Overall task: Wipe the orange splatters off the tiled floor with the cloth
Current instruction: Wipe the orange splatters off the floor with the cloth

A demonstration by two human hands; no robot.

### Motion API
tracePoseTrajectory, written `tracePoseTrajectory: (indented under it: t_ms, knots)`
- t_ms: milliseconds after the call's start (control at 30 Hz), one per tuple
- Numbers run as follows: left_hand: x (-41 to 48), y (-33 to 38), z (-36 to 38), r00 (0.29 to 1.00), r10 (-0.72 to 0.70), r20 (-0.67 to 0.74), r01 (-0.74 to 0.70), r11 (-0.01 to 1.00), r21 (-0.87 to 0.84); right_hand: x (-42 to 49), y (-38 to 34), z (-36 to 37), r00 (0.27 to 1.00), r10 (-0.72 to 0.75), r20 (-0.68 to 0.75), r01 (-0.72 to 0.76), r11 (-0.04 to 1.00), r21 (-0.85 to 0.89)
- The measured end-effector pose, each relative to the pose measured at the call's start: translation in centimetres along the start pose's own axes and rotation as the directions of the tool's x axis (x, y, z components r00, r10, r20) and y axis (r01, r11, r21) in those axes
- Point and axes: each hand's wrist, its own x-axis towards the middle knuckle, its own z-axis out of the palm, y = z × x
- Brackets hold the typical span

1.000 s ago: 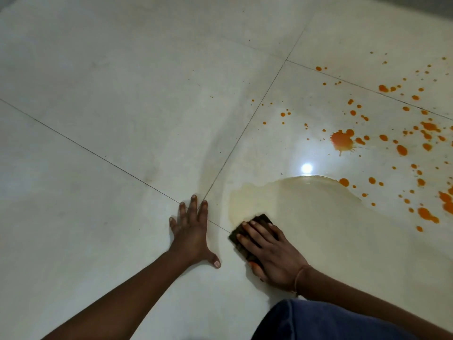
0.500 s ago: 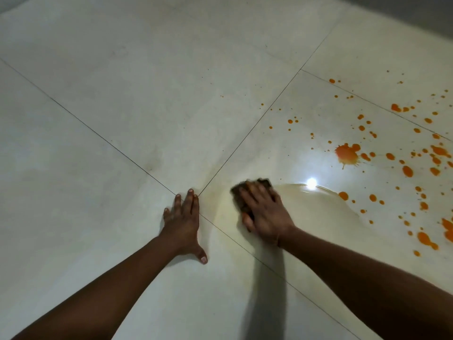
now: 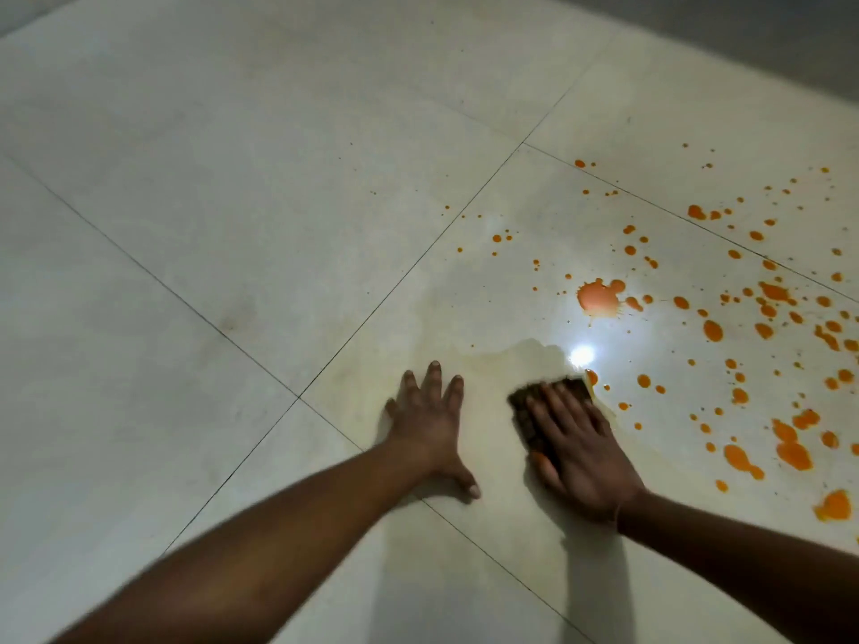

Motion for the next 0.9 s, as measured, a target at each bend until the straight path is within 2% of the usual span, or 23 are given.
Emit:
tracePoseTrajectory:
  t_ms: [100,167,233,267,300,367,433,467,533,600,667,733,833,900]
  knots:
    - [0.8,3.3,0.8,0.995,-0.096,-0.017,0.095,0.994,-0.059,-4.4,1.6,0.2,0.995,-0.097,0.011,0.096,0.995,0.028]
    - [1.0,3.1,1.2,0.992,-0.124,-0.032,0.121,0.991,-0.062,-1.2,2.5,-0.2,0.998,0.04,-0.043,-0.038,0.998,0.053]
    - [1.3,2.9,1.2,0.992,-0.129,-0.017,0.128,0.991,-0.041,3.8,2.0,-0.7,0.962,0.265,-0.069,-0.257,0.96,0.11]
    - [1.5,3.3,1.2,0.991,-0.13,-0.011,0.129,0.991,-0.033,4.9,1.4,-0.6,0.946,0.316,-0.073,-0.305,0.944,0.129]
    - [1.4,3.0,1.1,0.991,-0.131,-0.006,0.131,0.991,-0.032,5.4,0.3,-0.2,0.952,0.297,-0.075,-0.286,0.95,0.127]
    - [1.3,3.0,0.9,0.992,-0.124,-0.001,0.124,0.991,-0.039,2.5,-0.3,0.2,0.992,0.123,-0.038,-0.12,0.991,0.065]
    - [1.2,2.7,0.3,0.994,-0.111,0.022,0.112,0.993,-0.035,-2.3,0.6,0.4,1.0,-0.012,-0.008,0.013,0.999,0.037]
    - [1.1,2.4,-0.1,0.994,-0.097,0.04,0.098,0.995,-0.035,-3.6,1.4,0.2,1.0,-0.016,-0.002,0.016,0.999,0.041]
    - [0.9,1.8,-1.4,0.996,-0.069,0.058,0.07,0.997,-0.017,-2.7,3.3,0.0,0.995,0.095,-0.006,-0.094,0.994,0.055]
    - [1.1,0.7,-2.5,0.999,-0.052,0.007,0.052,0.998,0.032,2.2,3.3,-0.8,0.976,0.219,-0.021,-0.216,0.972,0.089]
    - [2.1,-0.6,-3.2,0.995,-0.064,-0.079,0.068,0.996,0.049,7.4,1.0,-1.7,0.969,0.246,-0.03,-0.242,0.965,0.104]
    - [3.5,-2.2,-3.6,0.993,-0.083,-0.088,0.086,0.996,0.03,9.8,-1.6,-1.4,0.985,0.175,-0.007,-0.173,0.978,0.115]
    - [4.0,-2.8,-3.4,0.994,-0.081,-0.068,0.082,0.996,0.025,3.2,-2.7,0.1,0.997,-0.069,-0.025,0.071,0.994,0.083]
    - [3.9,-2.8,-2.8,0.994,-0.067,-0.086,0.069,0.997,0.023,-0.1,-0.8,0.1,0.989,-0.138,-0.057,0.142,0.987,0.073]
